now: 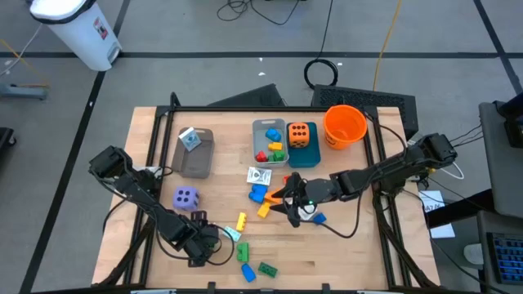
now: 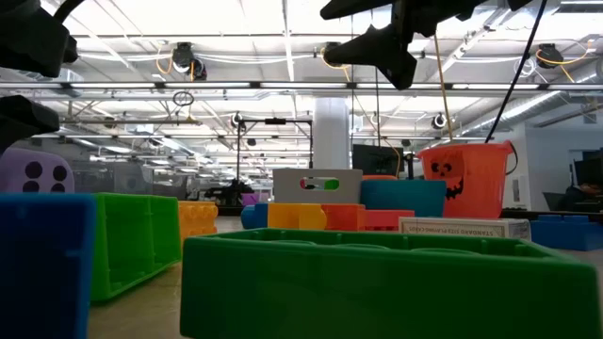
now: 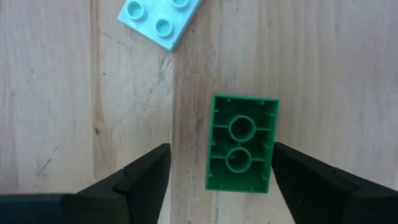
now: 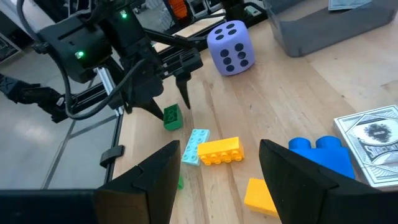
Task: Pick & Place Toys
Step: Put the green game piece into the gray bin
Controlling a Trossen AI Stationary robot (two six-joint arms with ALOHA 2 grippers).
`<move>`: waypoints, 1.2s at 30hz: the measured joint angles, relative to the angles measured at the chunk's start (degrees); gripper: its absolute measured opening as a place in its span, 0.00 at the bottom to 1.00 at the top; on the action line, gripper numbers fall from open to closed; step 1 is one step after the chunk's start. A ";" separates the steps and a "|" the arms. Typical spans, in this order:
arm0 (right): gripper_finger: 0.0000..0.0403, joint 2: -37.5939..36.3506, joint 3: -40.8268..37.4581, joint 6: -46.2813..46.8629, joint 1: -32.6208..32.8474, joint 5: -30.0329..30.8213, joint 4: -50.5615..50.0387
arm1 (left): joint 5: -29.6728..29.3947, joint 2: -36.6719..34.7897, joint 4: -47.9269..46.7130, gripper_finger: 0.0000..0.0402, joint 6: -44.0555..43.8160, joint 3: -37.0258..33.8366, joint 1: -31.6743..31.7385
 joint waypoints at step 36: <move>0.52 0.02 0.00 24.36 -3.38 -0.32 1.73 | -9.96 -17.80 5.21 0.37 6.29 1.00 14.47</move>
